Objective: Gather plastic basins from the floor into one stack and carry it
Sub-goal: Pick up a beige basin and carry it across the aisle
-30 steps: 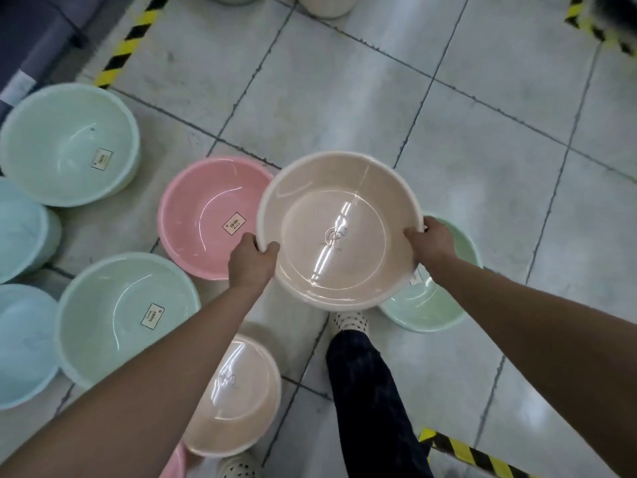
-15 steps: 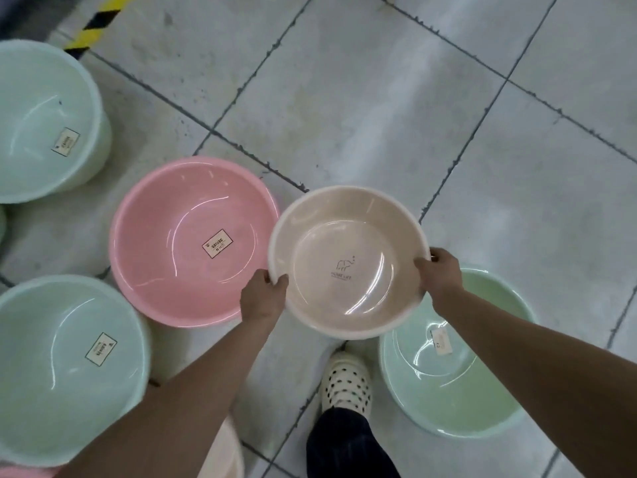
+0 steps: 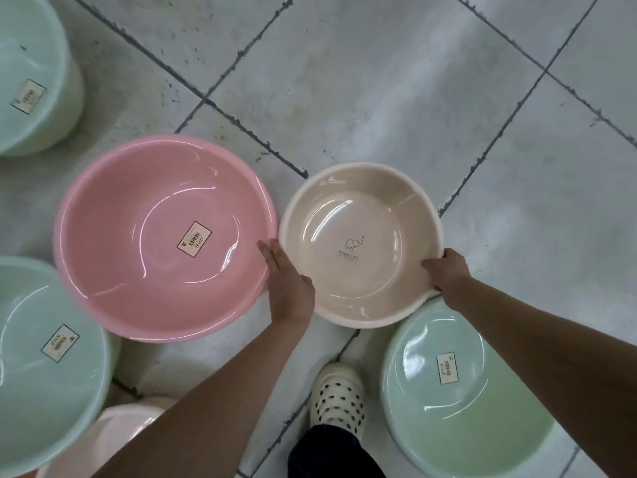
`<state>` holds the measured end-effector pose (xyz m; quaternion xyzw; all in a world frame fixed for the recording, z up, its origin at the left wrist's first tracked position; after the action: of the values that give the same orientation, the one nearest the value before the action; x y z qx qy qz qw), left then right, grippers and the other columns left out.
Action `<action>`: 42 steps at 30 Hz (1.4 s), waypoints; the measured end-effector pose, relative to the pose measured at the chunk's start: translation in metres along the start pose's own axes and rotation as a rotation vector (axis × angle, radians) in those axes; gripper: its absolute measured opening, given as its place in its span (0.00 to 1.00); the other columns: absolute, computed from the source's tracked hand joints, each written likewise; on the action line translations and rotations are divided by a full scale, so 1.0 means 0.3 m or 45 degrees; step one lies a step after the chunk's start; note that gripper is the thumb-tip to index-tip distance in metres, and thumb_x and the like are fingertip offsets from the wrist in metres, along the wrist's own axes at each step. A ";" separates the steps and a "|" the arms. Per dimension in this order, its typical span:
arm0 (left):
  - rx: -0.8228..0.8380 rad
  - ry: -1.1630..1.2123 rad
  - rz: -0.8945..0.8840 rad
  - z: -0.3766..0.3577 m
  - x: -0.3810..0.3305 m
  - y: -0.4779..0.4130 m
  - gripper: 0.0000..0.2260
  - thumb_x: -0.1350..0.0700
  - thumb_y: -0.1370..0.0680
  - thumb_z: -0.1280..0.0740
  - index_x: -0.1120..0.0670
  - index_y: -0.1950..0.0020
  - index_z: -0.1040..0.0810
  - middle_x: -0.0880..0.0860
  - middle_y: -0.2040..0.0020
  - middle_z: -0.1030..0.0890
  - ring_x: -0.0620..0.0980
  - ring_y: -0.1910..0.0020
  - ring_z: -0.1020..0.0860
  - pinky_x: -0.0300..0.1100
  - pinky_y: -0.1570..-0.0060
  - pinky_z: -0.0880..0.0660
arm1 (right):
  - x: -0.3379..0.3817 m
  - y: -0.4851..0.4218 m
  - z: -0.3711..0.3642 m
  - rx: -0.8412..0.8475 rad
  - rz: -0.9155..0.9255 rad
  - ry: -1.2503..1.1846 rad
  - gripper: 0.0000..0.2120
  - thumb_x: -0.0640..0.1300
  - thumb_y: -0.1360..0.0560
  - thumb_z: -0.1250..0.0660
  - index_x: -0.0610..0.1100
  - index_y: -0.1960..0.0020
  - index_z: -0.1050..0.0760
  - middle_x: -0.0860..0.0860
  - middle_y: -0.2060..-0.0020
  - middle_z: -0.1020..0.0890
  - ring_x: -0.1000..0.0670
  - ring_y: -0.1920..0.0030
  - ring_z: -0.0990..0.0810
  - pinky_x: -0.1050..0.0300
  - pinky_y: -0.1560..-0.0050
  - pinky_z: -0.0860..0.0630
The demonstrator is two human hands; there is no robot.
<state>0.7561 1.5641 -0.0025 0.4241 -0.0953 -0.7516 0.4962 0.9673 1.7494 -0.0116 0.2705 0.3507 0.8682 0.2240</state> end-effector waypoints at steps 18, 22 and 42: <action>-0.063 0.446 0.270 0.478 -0.038 0.252 0.13 0.61 0.26 0.36 0.59 0.42 0.24 0.58 0.46 0.18 0.58 0.47 0.21 0.47 0.47 0.24 | 0.138 0.614 0.211 0.070 0.139 -0.311 0.10 0.30 0.33 0.37 0.43 0.58 0.25 0.41 0.60 0.23 0.42 0.57 0.26 0.49 0.58 0.29; -0.181 0.460 0.350 0.743 0.191 0.432 0.12 0.61 0.25 0.35 0.58 0.42 0.25 0.58 0.47 0.18 0.58 0.46 0.21 0.43 0.49 0.27 | 0.207 0.911 0.054 0.223 0.326 -0.140 0.11 0.30 0.31 0.36 0.42 0.52 0.24 0.45 0.63 0.22 0.43 0.61 0.25 0.55 0.65 0.29; -0.252 0.466 1.164 0.719 1.506 1.182 0.16 0.49 0.25 0.31 0.58 0.43 0.22 0.57 0.51 0.17 0.58 0.54 0.20 0.46 0.57 0.25 | -0.384 1.395 -0.963 0.521 0.573 1.009 0.23 0.42 0.27 0.28 0.40 0.33 0.25 0.39 0.44 0.17 0.40 0.46 0.20 0.51 0.50 0.26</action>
<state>0.7671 0.9571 0.0864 0.4146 -0.1109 -0.3763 0.8211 0.7895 1.2683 0.0823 0.0272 0.5050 0.8444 -0.1769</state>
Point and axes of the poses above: each hand's wrist, its own y-axis away from the middle knuckle, its own z-axis out of the back of the hand, x = y × z, the point moved 2 cm from there along -y, towards the middle knuckle
